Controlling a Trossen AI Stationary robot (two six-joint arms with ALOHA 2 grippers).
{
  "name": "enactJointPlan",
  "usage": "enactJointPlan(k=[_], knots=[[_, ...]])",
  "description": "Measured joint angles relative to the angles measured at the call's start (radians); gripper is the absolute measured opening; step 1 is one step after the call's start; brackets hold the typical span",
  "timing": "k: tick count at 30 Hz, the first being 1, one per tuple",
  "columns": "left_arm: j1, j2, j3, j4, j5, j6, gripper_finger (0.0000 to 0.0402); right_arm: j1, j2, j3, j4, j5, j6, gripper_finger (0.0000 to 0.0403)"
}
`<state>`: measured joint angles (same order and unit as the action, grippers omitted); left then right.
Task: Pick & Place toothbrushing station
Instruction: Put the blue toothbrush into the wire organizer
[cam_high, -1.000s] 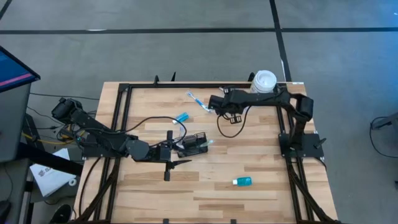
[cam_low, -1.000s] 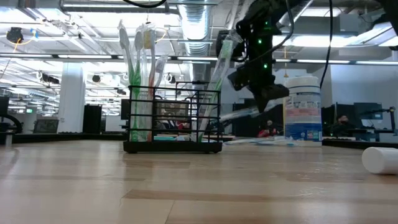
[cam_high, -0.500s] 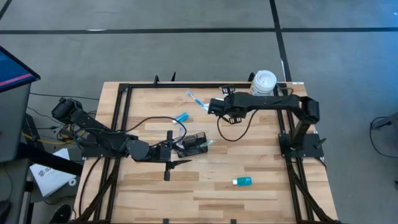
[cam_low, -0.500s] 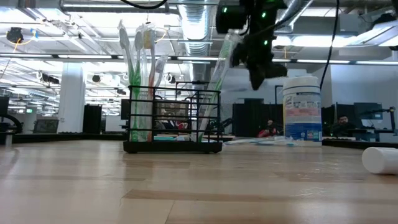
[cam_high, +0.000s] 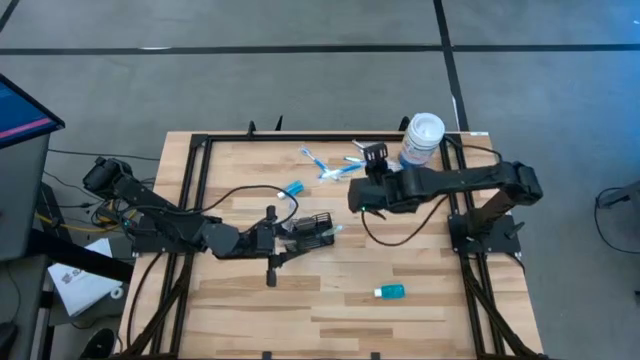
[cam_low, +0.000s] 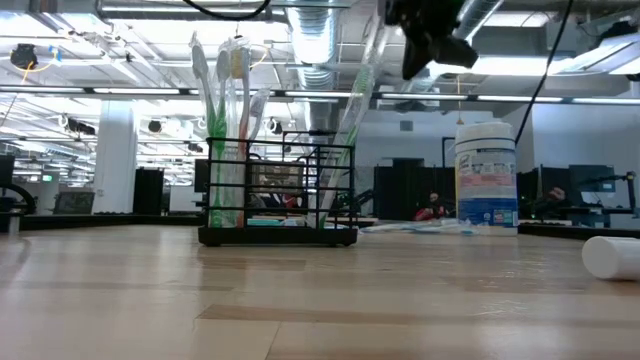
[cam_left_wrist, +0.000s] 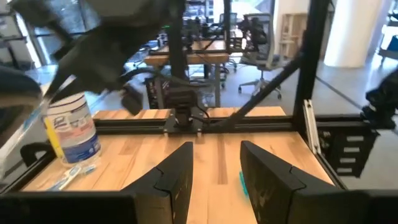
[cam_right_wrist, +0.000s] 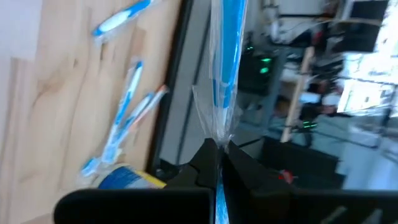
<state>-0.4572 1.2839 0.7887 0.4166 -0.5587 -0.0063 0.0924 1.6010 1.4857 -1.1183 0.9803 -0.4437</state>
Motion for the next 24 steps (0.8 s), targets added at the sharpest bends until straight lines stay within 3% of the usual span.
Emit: enactJointPlan(k=[7, 9, 18, 24], knots=[[0.096, -0.018, 0.000, 0.009, -0.004, -0.134, 0.0127, 0.100, 0.009, 0.000, -0.007, 0.113, 0.008, 0.0000], [0.132, -0.041, 0.000, 0.013, 0.036, -0.174, 0.0127, 0.124, 0.013, -0.001, -0.022, 0.135, 0.009, 0.0000], [0.298, -0.143, 0.000, 0.013, 0.290, -0.304, 0.0127, 0.212, 0.023, 0.000, -0.037, 0.231, 0.002, 0.0000], [0.488, -0.115, 0.001, 0.008, 0.584, -0.525, 0.0127, 0.250, 0.023, 0.000, -0.025, 0.305, -0.011, 0.0000]])
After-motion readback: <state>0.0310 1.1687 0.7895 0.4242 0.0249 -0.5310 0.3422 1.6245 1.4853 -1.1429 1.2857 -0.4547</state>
